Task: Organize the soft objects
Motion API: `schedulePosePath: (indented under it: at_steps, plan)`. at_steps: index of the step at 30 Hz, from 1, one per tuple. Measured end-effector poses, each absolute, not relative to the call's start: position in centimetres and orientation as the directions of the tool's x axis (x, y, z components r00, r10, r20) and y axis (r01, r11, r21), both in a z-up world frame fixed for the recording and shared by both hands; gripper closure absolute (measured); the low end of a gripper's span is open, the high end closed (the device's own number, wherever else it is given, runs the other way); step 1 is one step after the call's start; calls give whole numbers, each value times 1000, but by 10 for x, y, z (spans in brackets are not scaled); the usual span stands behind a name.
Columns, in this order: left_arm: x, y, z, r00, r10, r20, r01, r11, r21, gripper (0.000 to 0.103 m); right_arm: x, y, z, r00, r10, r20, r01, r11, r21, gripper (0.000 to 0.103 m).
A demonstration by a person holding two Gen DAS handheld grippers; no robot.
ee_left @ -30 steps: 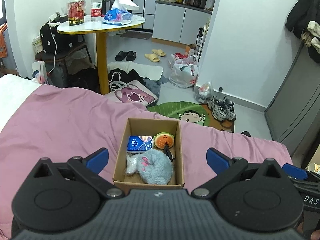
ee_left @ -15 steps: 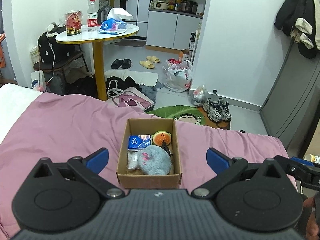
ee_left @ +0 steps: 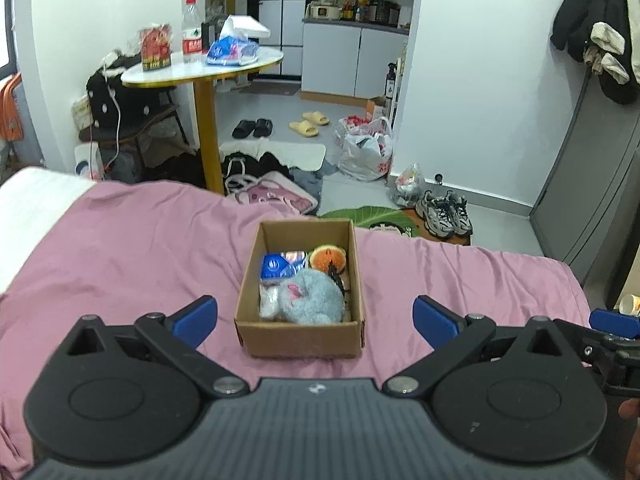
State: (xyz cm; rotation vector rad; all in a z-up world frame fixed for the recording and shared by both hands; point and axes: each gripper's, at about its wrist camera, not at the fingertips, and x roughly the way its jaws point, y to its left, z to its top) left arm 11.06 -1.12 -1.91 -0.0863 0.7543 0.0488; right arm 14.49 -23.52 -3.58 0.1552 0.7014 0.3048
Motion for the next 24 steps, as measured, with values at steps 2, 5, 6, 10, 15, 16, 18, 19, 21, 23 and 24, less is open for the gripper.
schedulePosePath:
  at_steps: [2,5,6,10,15,16,18,19,21,23,24]
  plan:
    - [109,-11,-24,716,6,-698,-88,993,-83,0,145,-233,-36,717,328,-616,-232,945,232,0]
    - [106,-15,-29,713,3,-701,-86,993,-83,0,145,-231,-37,706,330,-627,-239,944,228,0]
    - [106,-17,-30,712,4,-702,-88,993,-83,0,145,-230,-37,703,330,-630,-240,944,226,0]
    - [107,-22,-32,710,0,-705,-90,992,-91,0,146,-227,-40,694,327,-642,-241,945,221,0]
    - [108,-26,-36,702,2,-713,-83,993,-79,0,146,-226,-41,695,321,-643,-230,947,223,0]
    - [108,-27,-36,701,3,-713,-80,994,-75,0,146,-226,-41,694,322,-644,-231,947,224,0]
    - [109,-27,-38,701,5,-713,-76,995,-68,0,147,-225,-42,695,319,-645,-231,948,219,0]
    - [110,-27,-38,699,6,-715,-76,995,-66,0,147,-225,-42,695,316,-646,-232,949,215,0]
    - [111,-26,-39,695,7,-719,-78,995,-66,0,148,-225,-43,694,317,-647,-232,948,216,0]
    - [111,-26,-39,694,6,-720,-75,995,-63,0,148,-225,-43,696,314,-646,-230,949,214,0]
    - [111,-27,-39,693,8,-721,-74,995,-60,0,148,-225,-43,696,315,-645,-230,949,215,0]
